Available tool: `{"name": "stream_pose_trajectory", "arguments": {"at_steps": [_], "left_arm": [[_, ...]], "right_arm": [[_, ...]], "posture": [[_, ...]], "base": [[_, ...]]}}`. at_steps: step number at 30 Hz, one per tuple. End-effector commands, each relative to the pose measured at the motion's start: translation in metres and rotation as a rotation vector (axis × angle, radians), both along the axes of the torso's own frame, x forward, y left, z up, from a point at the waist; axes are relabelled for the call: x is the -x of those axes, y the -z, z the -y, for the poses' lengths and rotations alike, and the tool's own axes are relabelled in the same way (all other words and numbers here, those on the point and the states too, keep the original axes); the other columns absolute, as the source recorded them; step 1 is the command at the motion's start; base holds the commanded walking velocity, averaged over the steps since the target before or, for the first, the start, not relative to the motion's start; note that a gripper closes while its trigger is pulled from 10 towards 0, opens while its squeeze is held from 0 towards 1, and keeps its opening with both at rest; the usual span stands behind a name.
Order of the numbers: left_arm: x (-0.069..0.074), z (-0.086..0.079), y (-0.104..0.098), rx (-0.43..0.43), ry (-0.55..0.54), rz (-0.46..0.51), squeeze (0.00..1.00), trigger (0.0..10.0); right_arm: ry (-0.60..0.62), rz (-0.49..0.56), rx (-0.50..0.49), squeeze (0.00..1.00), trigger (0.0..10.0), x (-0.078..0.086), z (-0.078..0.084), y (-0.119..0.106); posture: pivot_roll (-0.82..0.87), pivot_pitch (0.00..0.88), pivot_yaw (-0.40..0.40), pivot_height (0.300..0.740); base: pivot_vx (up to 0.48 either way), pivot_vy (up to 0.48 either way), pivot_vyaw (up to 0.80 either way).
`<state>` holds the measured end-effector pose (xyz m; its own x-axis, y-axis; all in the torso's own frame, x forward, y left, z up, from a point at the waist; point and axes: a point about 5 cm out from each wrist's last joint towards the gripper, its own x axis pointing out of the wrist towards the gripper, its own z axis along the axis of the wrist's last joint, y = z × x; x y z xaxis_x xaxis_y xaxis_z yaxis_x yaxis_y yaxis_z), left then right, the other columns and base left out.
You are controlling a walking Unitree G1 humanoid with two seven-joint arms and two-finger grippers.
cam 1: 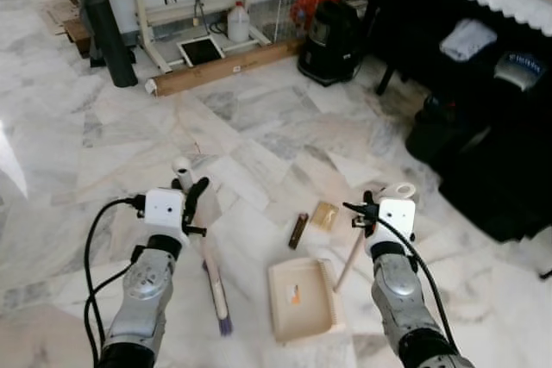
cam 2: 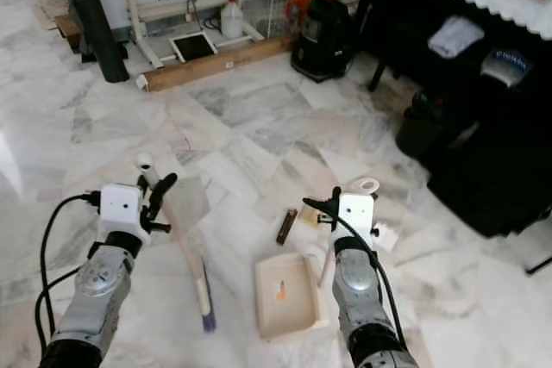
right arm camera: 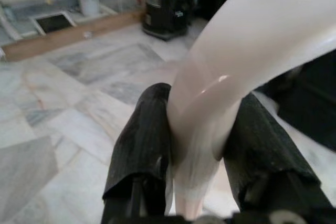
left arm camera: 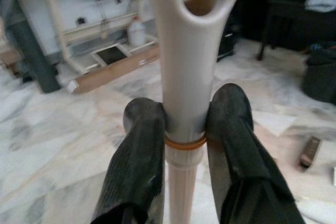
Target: Sweep floor
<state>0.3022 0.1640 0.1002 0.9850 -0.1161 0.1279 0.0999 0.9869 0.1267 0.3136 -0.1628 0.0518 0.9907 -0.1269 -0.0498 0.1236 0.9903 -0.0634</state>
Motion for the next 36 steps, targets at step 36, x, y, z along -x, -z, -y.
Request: {"name": "stream_pose_trajectory", "arguments": {"at_steps": [36], "left_arm": [[0.0027,-0.0008,-0.0022,-0.018,0.020,0.015,0.00,10.0]], "right_arm": [[-0.004,0.028,0.012,0.00,10.0,-0.0012,0.0008,-0.0045]], "posture": [[0.06,0.082,-0.059,0.740]], "base": [[0.000,0.000,-0.12]]}}
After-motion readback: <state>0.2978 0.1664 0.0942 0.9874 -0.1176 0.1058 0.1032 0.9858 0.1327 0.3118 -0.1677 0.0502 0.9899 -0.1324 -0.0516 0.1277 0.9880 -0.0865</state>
